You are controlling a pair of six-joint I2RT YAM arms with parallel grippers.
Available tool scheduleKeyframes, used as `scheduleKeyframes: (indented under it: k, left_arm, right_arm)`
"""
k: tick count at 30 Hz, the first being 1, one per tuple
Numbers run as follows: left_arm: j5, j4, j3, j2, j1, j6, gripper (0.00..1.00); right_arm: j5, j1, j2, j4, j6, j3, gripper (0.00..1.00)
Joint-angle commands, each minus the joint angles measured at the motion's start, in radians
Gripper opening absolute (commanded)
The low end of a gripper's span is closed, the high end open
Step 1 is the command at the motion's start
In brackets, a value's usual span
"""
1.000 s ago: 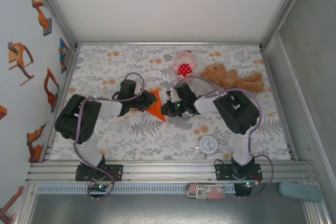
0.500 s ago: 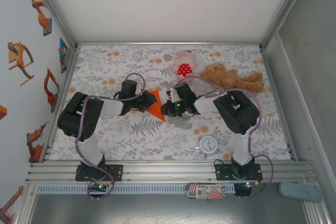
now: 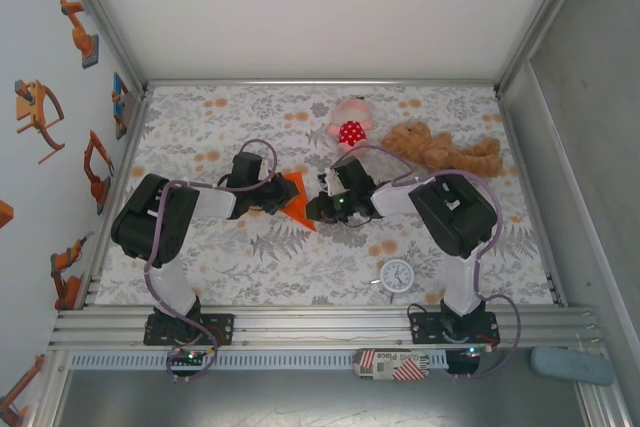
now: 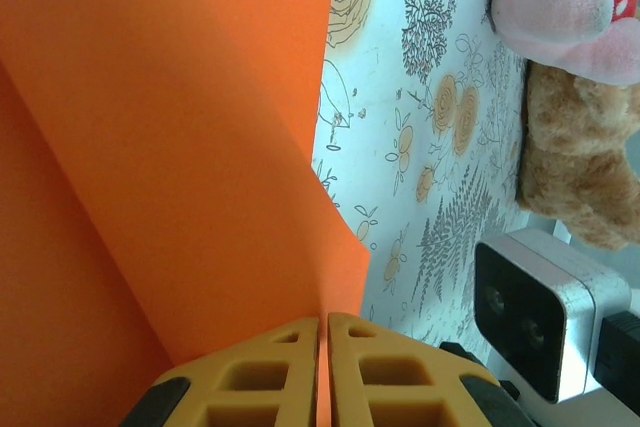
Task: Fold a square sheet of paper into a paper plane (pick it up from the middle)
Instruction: Fourth fold the wing at the center of the table.
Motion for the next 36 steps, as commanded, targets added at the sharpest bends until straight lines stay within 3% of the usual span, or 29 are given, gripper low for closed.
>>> scheduleKeyframes:
  k: [1, 10, 16, 24, 36]
  left_arm:
    - [-0.003, -0.015, 0.022, 0.013, 0.003, -0.007, 0.12]
    - [0.005, -0.017, 0.026, 0.019, 0.004, -0.005, 0.12]
    - [0.010, -0.016, 0.025, 0.020, 0.003, -0.005, 0.12]
    - [0.009, -0.020, 0.019, 0.020, 0.003, -0.005, 0.12]
    - [0.010, -0.027, 0.017, 0.025, 0.003, -0.005, 0.12]
  right_arm:
    - [-0.023, -0.009, -0.050, -0.076, -0.015, -0.027, 0.19]
    - [0.021, -0.024, -0.149, -0.093, 0.005, -0.055, 0.27]
    - [0.096, -0.033, -0.215, -0.083, 0.006, -0.075, 0.27]
    - [-0.002, 0.005, -0.142, -0.054, -0.007, -0.015, 0.17]
    - [-0.026, 0.038, -0.046, -0.093, -0.029, 0.048, 0.15]
